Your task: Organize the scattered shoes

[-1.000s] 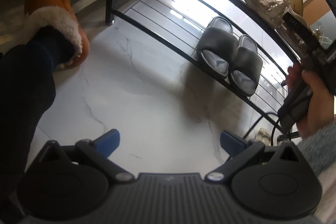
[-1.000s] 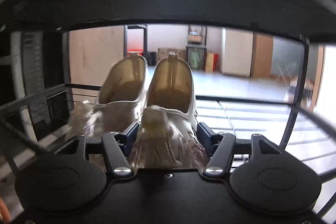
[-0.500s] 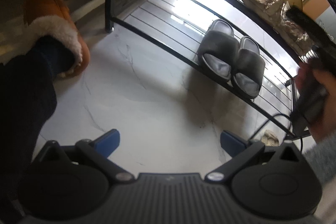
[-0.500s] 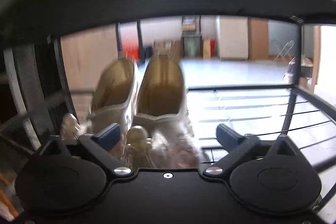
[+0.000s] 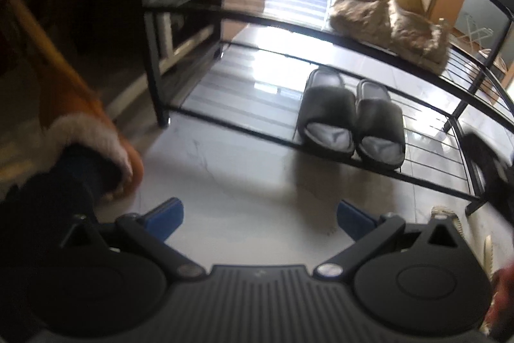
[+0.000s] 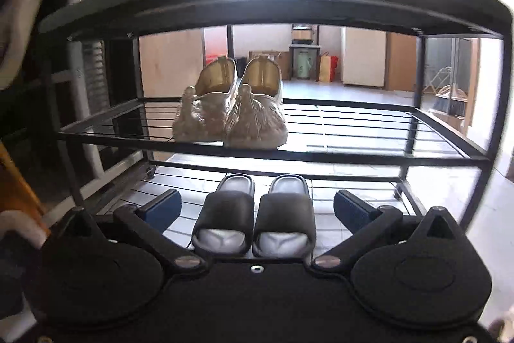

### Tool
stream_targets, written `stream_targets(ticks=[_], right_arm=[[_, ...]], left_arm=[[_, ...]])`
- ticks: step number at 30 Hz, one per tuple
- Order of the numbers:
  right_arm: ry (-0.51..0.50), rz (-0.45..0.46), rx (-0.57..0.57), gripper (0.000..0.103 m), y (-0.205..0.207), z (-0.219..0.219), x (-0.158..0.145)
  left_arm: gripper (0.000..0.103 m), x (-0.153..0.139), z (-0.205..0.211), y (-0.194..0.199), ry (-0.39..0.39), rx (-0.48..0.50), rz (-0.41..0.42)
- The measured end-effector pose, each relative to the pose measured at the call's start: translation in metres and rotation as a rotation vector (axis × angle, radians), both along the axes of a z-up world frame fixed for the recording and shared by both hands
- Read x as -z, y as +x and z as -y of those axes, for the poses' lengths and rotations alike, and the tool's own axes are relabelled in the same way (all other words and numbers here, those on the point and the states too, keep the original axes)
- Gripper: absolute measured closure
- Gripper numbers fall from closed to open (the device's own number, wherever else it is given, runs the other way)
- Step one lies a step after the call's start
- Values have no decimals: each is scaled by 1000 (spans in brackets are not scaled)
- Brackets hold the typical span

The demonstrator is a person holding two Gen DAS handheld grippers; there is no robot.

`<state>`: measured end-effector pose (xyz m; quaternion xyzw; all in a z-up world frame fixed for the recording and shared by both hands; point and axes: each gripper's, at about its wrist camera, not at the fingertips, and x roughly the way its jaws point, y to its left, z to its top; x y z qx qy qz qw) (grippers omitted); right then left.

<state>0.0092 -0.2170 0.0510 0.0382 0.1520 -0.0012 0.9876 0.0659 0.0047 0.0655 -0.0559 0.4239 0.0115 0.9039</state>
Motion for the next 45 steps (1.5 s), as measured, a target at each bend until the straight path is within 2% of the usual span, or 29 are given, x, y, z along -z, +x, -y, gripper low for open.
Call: stream_targets(ticks=[4, 10, 15, 17, 21, 26, 33, 39, 45], right_arm=[[3, -8, -8, 0, -54, 0, 12], [-5, -63, 131, 0, -109, 6, 63], [107, -56, 234, 0, -143, 24, 99], [116, -68, 237, 0, -145, 28, 103], [112, -35, 242, 0, -148, 33, 103], [130, -33, 222, 0, -151, 27, 108], [119, -65, 195, 0, -148, 21, 115], [122, -68, 181, 0, -144, 16, 115], [125, -68, 183, 0, -145, 17, 115]], left_arm=[[1, 4, 5, -13, 46, 6, 69], [1, 18, 7, -25, 36, -7, 41], [1, 19, 13, -29, 56, 36, 63], [1, 19, 16, -31, 83, 45, 81], [1, 20, 21, -32, 103, 60, 86], [1, 21, 24, -33, 87, 68, 78], [1, 26, 26, -31, 53, 69, 18], [1, 19, 33, -36, 121, 78, 74], [1, 12, 35, -36, 129, 81, 117]])
